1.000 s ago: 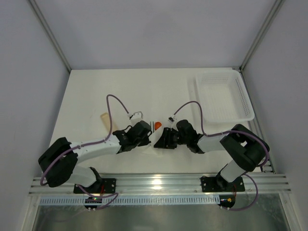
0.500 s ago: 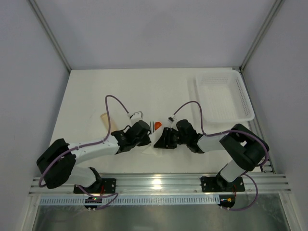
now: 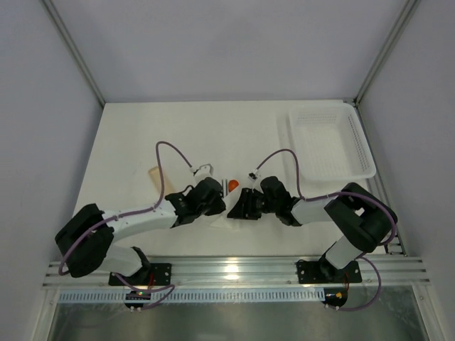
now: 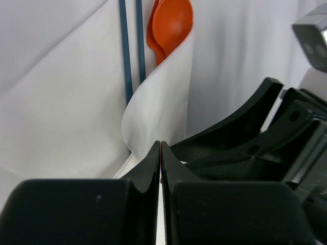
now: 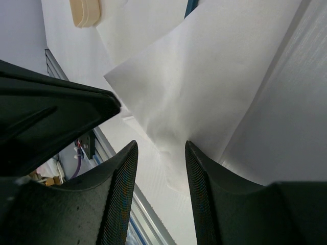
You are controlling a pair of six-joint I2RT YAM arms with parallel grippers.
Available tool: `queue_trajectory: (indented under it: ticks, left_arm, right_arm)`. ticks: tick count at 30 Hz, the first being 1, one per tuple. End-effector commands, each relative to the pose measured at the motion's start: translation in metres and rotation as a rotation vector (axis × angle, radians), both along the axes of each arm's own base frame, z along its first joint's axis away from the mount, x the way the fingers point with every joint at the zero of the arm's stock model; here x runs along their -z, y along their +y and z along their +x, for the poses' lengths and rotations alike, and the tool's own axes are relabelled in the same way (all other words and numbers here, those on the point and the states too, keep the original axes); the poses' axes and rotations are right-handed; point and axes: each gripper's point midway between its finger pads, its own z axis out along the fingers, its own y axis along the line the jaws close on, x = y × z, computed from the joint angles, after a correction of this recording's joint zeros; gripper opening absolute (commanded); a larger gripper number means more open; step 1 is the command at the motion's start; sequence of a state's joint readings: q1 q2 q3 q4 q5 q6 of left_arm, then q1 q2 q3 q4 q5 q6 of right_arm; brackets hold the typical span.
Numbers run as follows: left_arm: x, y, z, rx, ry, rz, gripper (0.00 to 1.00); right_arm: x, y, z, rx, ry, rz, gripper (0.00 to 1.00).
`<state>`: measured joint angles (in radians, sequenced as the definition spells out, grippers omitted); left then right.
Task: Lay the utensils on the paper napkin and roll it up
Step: Roll the napkin at the center of the board.
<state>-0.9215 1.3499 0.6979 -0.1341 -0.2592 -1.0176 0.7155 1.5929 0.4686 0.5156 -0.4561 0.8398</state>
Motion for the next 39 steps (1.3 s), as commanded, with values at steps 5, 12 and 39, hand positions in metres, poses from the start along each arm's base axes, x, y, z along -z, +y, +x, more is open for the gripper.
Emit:
queue_trajectory:
  ticks: [5,12,39]
  left_arm:
    - [0.027,-0.011,0.004,-0.007,0.038,-0.002,0.00]
    - [0.038,0.012,-0.003,-0.043,0.036,0.044,0.00]
    - [0.064,0.013,-0.010,-0.045,0.089,0.066,0.00]
  right_arm:
    - [0.018,-0.011,0.003,0.018,0.001,-0.081,0.47]
    - [0.020,-0.013,0.003,0.014,0.002,-0.087,0.47]
    - [-0.019,-0.021,-0.028,-0.184,-0.125,-0.030,0.04]
